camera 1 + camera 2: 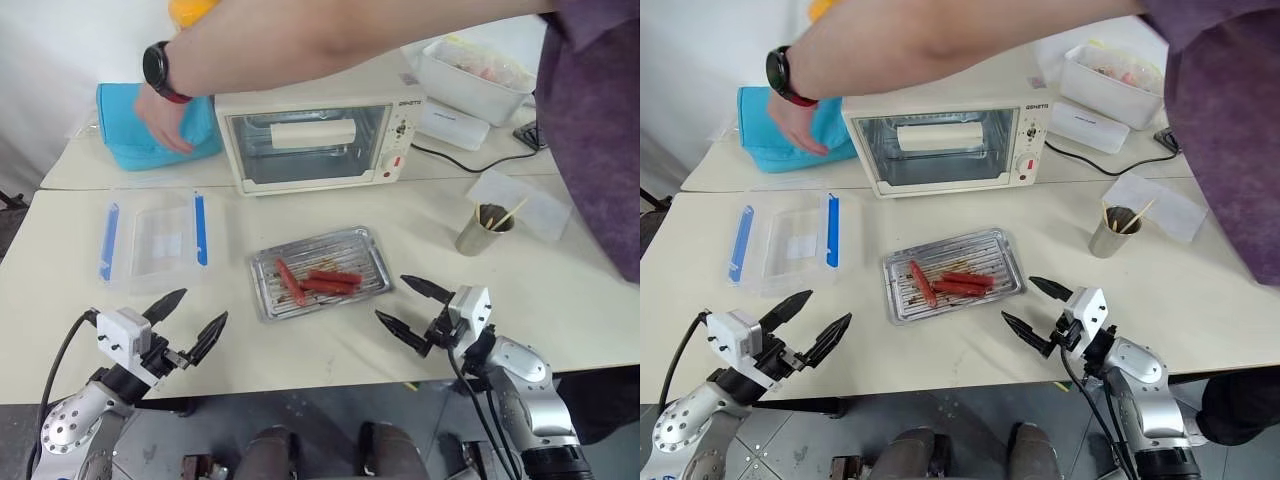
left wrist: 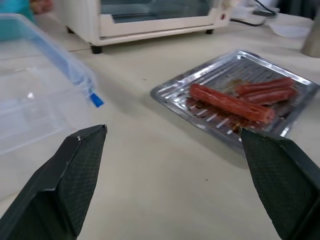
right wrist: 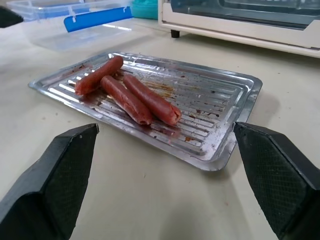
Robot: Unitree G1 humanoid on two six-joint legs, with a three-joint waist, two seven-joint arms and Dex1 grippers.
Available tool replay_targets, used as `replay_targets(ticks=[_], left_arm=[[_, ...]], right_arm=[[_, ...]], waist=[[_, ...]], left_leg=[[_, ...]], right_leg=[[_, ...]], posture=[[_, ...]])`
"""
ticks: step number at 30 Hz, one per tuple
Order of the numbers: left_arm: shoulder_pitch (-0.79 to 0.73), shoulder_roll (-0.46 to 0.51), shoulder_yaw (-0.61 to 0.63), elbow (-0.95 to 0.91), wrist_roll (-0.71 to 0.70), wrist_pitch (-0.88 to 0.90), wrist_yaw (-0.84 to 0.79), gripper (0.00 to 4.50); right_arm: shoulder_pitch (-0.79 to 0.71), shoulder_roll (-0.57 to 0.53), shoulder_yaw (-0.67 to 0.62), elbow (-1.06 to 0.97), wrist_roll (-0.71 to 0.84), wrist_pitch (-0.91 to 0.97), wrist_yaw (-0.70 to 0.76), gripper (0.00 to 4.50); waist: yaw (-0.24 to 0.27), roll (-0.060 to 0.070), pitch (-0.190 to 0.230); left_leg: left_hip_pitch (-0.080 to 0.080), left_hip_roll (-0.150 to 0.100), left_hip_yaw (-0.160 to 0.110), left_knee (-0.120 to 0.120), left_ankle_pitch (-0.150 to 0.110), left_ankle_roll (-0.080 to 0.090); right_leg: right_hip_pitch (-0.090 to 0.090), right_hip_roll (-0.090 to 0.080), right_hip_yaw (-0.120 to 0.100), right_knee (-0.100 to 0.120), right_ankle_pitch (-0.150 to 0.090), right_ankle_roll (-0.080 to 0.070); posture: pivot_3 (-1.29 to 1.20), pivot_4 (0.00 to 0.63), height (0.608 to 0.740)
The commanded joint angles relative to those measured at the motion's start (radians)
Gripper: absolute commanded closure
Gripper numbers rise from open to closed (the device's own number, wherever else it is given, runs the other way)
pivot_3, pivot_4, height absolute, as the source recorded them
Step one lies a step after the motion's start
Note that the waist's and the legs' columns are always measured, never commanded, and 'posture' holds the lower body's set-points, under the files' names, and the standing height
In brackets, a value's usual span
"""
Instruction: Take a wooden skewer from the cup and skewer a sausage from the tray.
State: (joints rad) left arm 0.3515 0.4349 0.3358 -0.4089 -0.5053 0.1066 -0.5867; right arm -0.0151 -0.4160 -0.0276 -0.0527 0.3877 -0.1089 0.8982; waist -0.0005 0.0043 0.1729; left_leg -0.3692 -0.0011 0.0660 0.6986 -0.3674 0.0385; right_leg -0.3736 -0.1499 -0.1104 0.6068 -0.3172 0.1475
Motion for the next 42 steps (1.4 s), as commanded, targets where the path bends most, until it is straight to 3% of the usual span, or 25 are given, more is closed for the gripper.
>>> replay_targets(ticks=[1,24,42], left_arm=[[0.011,0.022,0.020,-0.006,-0.026,0.019,-0.028,0.00],[0.126,0.095,0.067,-0.033,-0.044,0.033,-0.203,0.00],[0.056,0.089,0.040,0.017,-0.013,0.038,-0.191,0.00]], right_arm=[[0.015,-0.021,-0.022,-0.035,0.032,-0.008,0.032,0.03],[0.036,-0.084,-0.038,0.031,0.039,-0.058,0.155,0.03],[0.033,-0.095,-0.039,-0.010,0.025,-0.042,0.127,0.03]], waist=[[0.000,0.000,0.000],[-0.001,0.000,0.000],[0.000,0.000,0.000]], left_leg=[[0.000,0.000,0.000,0.000,0.000,0.000],[0.000,0.000,0.000,0.000,0.000,0.000],[0.000,0.000,0.000,0.000,0.000,0.000]], right_leg=[[0.000,0.000,0.000,0.000,0.000,0.000],[0.000,0.000,0.000,-0.001,0.000,0.000],[0.000,0.000,0.000,-0.001,0.000,0.000]], posture=[[0.00,0.150,0.740],[0.00,0.150,0.740],[0.00,0.150,0.740]])
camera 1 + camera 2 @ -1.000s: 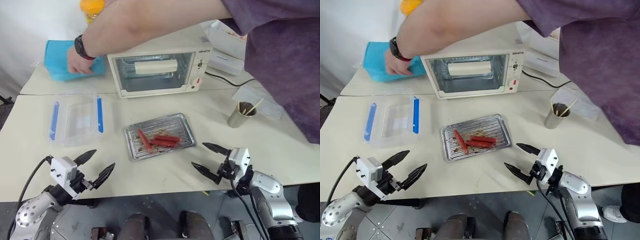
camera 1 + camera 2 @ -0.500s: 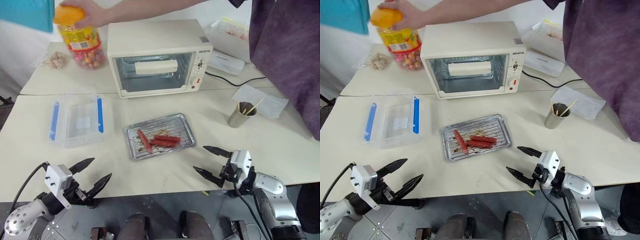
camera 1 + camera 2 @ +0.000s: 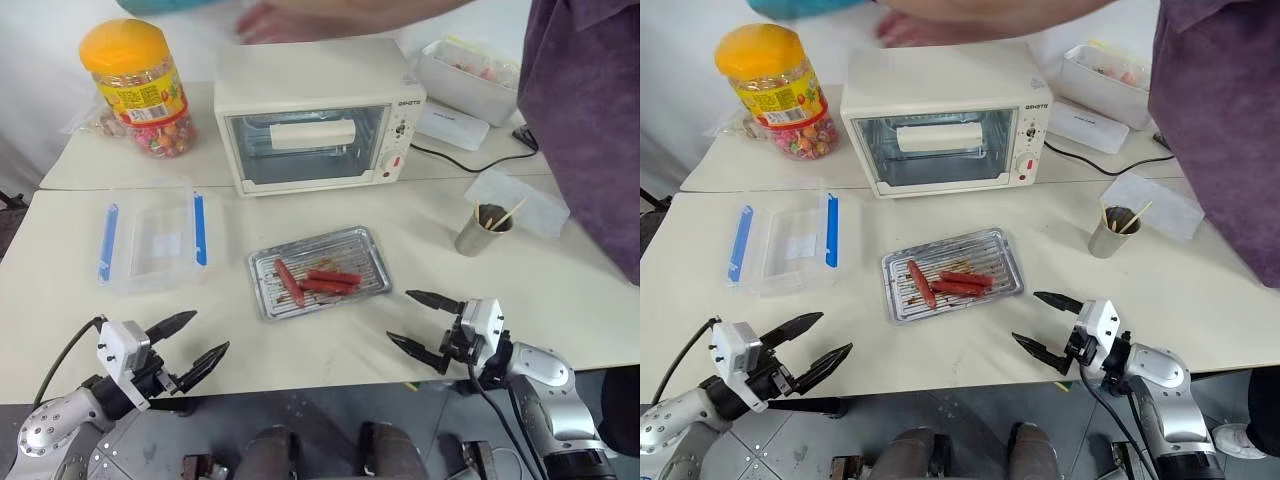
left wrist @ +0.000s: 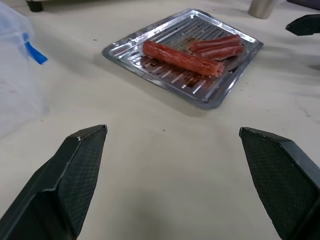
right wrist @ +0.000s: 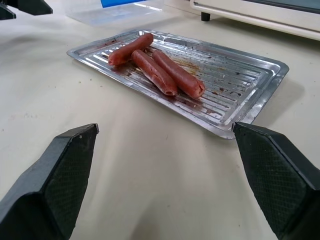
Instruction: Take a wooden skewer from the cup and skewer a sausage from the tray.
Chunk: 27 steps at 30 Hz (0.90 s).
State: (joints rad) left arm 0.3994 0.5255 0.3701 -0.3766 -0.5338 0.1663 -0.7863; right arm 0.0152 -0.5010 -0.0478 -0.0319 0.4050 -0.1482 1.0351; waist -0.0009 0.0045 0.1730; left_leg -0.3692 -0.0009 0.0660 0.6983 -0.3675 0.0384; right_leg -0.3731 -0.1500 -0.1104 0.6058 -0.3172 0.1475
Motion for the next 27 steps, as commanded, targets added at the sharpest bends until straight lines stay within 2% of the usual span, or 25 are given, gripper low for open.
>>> replay_targets(ticks=[1,13,17,22,27], left_arm=[[0.010,-0.004,0.007,-0.013,0.019,-0.028,0.009,0.00],[-0.012,0.020,0.021,0.015,0.022,-0.036,-0.015,0.00],[0.017,0.025,0.061,0.003,0.003,-0.031,-0.016,0.00],[0.032,0.021,0.061,0.041,0.078,-0.101,-0.005,0.00],[0.046,0.009,0.035,0.051,0.123,-0.160,-0.013,0.00]], right_arm=[[0.004,-0.009,-0.019,-0.030,0.006,-0.005,-0.011,0.03],[-0.044,0.009,-0.002,0.040,0.003,-0.051,0.014,0.03],[0.018,-0.037,0.018,-0.049,0.018,-0.038,0.085,0.03],[0.017,-0.049,-0.018,-0.053,0.016,-0.036,0.056,0.03],[-0.059,-0.041,-0.029,0.027,0.003,-0.048,0.046,0.03]], waist=[[0.000,0.000,0.000],[0.000,0.000,0.000],[0.001,0.000,0.000],[0.000,0.000,0.000],[-0.001,0.000,0.000]], left_leg=[[0.000,0.000,0.000,0.000,0.000,0.000],[0.000,0.000,0.000,0.000,0.000,0.000],[0.000,0.000,0.000,0.000,0.000,0.000],[0.000,0.000,0.000,-0.001,0.000,0.000],[0.000,0.000,0.000,0.000,0.000,0.000]], right_leg=[[0.000,0.000,0.000,0.000,0.000,0.000],[0.000,0.000,0.000,0.000,0.000,0.000],[0.000,0.000,0.000,0.000,0.000,0.000],[0.000,0.000,0.000,-0.001,0.000,0.000],[0.000,0.000,0.000,-0.001,0.000,0.000]], posture=[[0.00,0.150,0.740],[0.00,0.150,0.740],[0.00,0.150,0.740],[0.00,0.150,0.740],[0.00,0.150,0.740]])
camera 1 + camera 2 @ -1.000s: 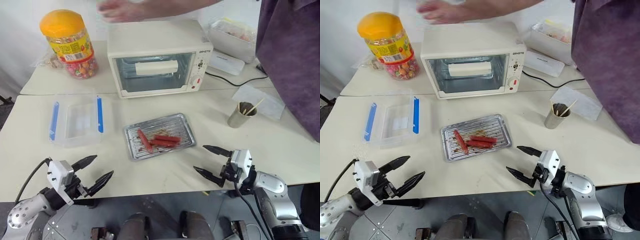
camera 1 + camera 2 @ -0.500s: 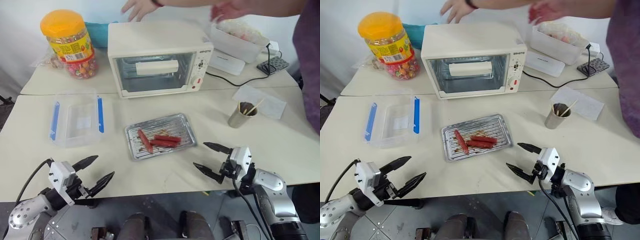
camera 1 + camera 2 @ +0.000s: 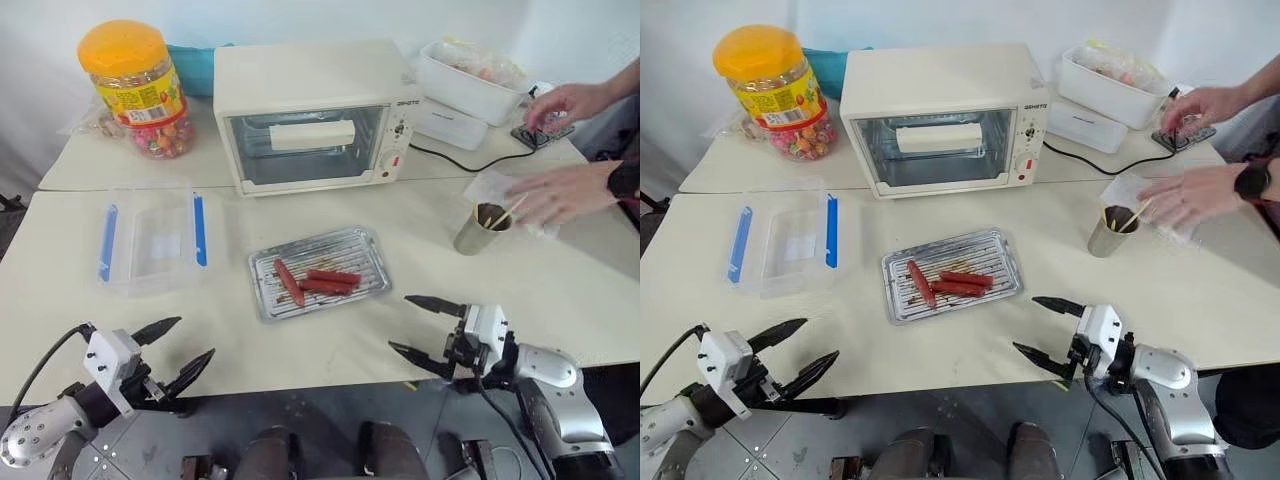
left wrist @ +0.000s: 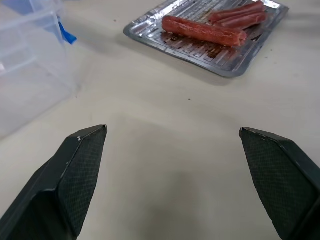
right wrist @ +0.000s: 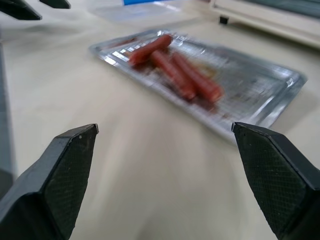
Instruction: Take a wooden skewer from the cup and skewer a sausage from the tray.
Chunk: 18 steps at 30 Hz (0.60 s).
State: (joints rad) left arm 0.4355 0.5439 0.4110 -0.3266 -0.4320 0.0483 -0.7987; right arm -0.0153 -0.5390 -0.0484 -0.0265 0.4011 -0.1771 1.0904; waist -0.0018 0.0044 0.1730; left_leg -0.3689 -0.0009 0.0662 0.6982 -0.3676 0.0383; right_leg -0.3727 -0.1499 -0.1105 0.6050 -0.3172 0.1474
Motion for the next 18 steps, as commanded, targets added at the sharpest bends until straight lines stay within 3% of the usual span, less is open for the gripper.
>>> replay_targets(ticks=[1,5,18], left_arm=[[0.012,-0.012,-0.008,0.002,0.026,-0.050,0.002,0.00],[-0.034,-0.035,0.014,0.065,0.079,-0.125,0.062,0.00],[-0.030,-0.012,0.021,0.075,0.027,-0.085,0.018,0.00]], right_arm=[[-0.034,-0.003,-0.029,0.028,0.008,-0.020,-0.007,0.03],[-0.055,0.004,-0.012,0.044,0.003,-0.020,-0.002,0.03],[-0.120,0.020,0.014,0.052,-0.003,0.013,-0.013,0.03]], waist=[[0.000,0.000,0.000],[0.004,0.000,0.000],[0.001,0.000,0.000]], left_leg=[[0.000,0.000,0.000,0.000,0.000,0.000],[-0.001,0.000,-0.001,-0.001,0.000,0.000],[0.000,0.000,0.000,0.000,0.000,0.000]], right_leg=[[0.000,0.000,0.000,0.000,0.000,0.000],[0.000,0.000,-0.001,0.000,0.000,0.000],[0.000,0.000,-0.001,0.001,0.000,0.000]], posture=[[0.00,0.150,0.740],[0.00,0.150,0.740],[0.00,0.150,0.740]])
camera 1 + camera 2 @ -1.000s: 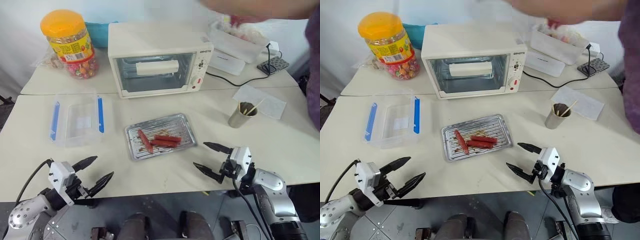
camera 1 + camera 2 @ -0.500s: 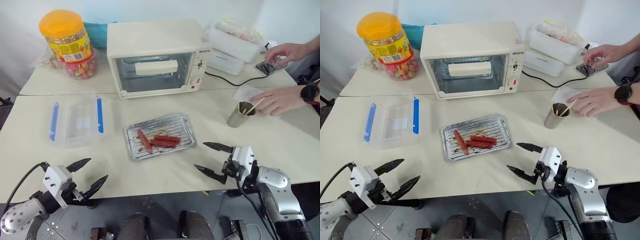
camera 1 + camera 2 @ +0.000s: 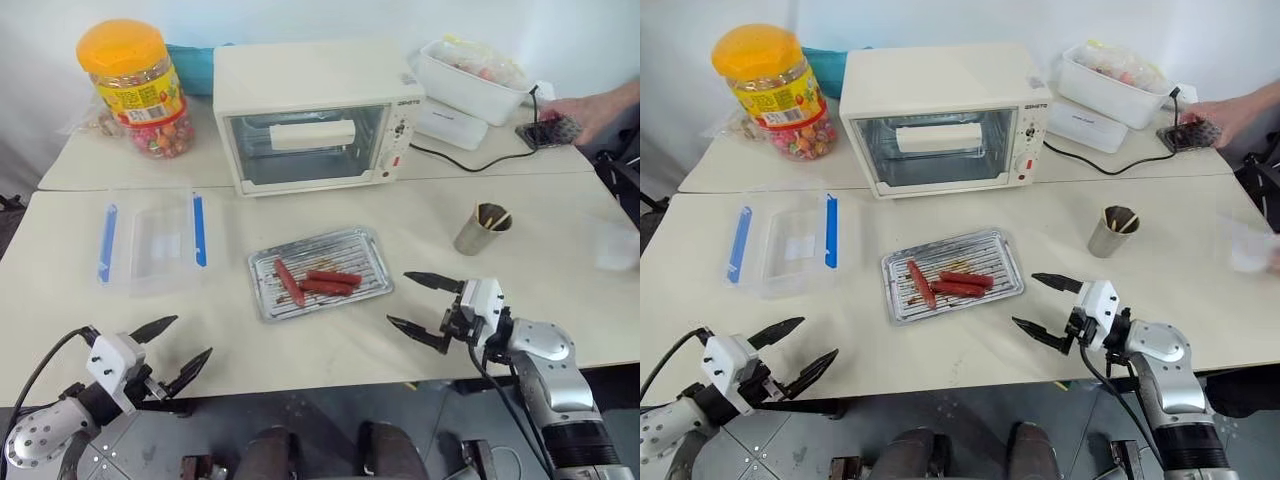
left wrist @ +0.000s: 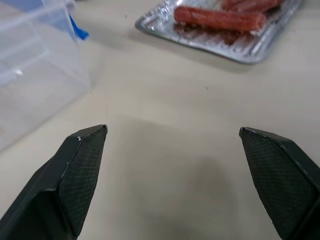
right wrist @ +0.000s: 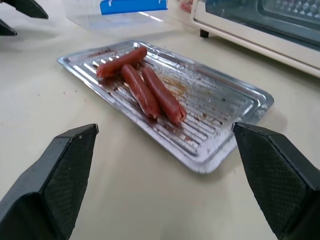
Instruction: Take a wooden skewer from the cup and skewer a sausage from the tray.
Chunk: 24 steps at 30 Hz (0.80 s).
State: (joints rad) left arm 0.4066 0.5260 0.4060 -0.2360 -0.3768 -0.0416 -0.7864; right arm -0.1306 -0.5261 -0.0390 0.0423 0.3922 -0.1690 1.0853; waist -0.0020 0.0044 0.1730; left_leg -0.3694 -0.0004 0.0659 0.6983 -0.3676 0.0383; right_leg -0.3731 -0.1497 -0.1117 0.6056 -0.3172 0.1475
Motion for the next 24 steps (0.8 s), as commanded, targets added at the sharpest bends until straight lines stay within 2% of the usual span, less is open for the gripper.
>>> replay_targets(ticks=[1,11,14,18,20,24], left_arm=[[-0.002,0.006,0.028,-0.017,-0.032,0.008,0.009,0.00],[-0.018,-0.002,0.011,-0.012,-0.020,-0.004,0.017,0.00],[-0.038,-0.004,0.007,-0.004,-0.016,-0.009,0.023,0.00],[-0.039,-0.004,0.007,-0.009,-0.016,-0.010,0.025,0.00],[-0.035,-0.006,0.006,-0.014,-0.016,-0.011,0.027,0.00],[-0.041,-0.010,0.003,-0.020,-0.017,-0.006,0.036,0.00]], right_arm=[[-0.005,0.009,0.005,-0.019,0.005,0.007,-0.009,0.03],[-0.008,0.043,0.002,0.002,0.009,0.003,-0.030,0.03],[-0.026,0.049,0.003,0.027,0.007,-0.012,-0.019,0.03],[-0.043,0.060,0.001,0.079,-0.012,-0.051,-0.020,0.03],[-0.045,0.063,-0.001,0.101,-0.020,-0.071,-0.019,0.03],[-0.046,0.064,0.001,0.124,-0.018,-0.086,-0.005,0.03]], waist=[[0.002,0.000,0.000],[0.001,0.000,0.000],[-0.005,0.003,0.002],[-0.014,0.007,0.003],[-0.008,0.006,0.004],[0.003,0.008,0.004]], left_leg=[[0.000,0.000,0.000,0.000,0.000,0.000],[0.000,0.000,0.000,0.000,0.000,0.000],[0.002,-0.005,-0.021,-0.001,0.001,0.002],[0.003,-0.014,-0.049,-0.001,0.004,0.003],[0.002,-0.015,-0.052,0.000,0.005,0.002],[0.001,-0.015,-0.052,0.000,0.004,0.002]], right_leg=[[0.000,0.000,0.000,0.000,0.000,0.000],[0.000,0.000,0.000,0.000,0.000,0.000],[0.019,-0.004,-0.022,-0.009,0.000,0.000],[0.035,-0.012,-0.046,-0.011,0.000,0.000],[0.030,-0.013,-0.044,-0.003,0.000,0.000],[0.031,-0.013,-0.043,-0.007,0.000,0.000]], posture=[[0.00,0.150,0.740],[0.00,0.150,0.740],[0.00,0.150,0.740],[0.00,0.150,0.740],[0.00,0.150,0.740],[0.00,0.150,0.740]])
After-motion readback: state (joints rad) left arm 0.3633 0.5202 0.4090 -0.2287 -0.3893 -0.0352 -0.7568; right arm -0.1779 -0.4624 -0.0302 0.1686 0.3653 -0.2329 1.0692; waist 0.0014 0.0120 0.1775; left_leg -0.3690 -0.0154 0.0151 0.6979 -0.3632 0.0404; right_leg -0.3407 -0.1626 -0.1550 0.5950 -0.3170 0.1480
